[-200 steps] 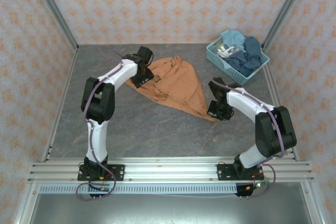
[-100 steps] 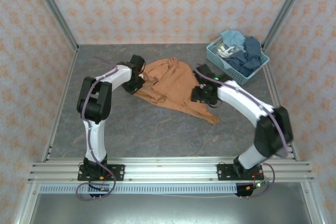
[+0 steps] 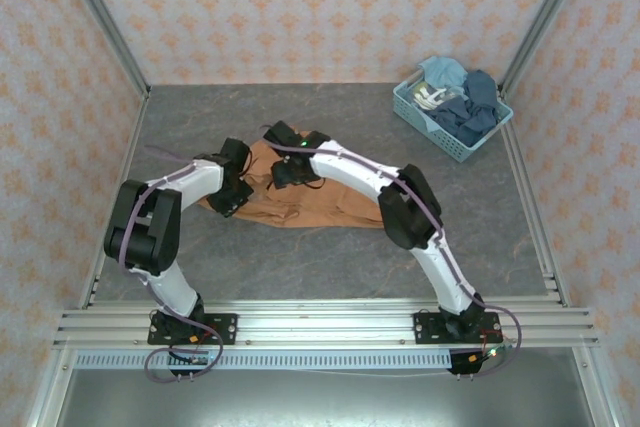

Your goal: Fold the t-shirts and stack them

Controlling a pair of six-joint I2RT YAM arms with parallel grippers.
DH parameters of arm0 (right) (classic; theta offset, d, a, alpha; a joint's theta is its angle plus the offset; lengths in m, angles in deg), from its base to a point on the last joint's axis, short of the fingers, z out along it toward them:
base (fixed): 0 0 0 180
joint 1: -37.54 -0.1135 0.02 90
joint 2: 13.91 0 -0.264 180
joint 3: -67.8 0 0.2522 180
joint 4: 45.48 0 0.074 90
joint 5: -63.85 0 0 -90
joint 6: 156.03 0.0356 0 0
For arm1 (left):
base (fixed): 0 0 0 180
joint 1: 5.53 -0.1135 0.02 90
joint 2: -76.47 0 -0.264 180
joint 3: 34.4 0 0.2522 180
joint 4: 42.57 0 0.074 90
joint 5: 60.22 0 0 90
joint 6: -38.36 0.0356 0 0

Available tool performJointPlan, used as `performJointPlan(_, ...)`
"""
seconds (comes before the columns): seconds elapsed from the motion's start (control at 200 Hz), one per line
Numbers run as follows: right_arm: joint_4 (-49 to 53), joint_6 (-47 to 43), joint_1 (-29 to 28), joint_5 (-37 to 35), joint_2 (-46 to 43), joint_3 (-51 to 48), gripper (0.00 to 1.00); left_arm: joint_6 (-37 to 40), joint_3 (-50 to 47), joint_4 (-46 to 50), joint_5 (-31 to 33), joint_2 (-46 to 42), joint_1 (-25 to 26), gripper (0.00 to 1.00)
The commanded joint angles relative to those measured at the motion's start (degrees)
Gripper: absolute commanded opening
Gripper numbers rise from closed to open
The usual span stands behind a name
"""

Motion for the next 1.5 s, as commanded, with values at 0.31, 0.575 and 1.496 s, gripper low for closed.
performJointPlan(0.31,-1.0,1.78,-4.93,-1.07,5.34,2.7,0.65,0.52,-9.39,-8.99,-7.56,-5.77,-4.86,0.09)
performJointPlan(0.575,1.41,3.49,-4.98,-2.06,9.42,8.37,0.36,0.33,-10.23,-9.65,-8.68,-5.9,-5.08,0.08)
performJointPlan(1.496,2.71,6.52,25.29,0.72,-4.75,-0.9,0.0,1.72,-7.93,-6.31,-7.11,-7.4,-5.12,0.07)
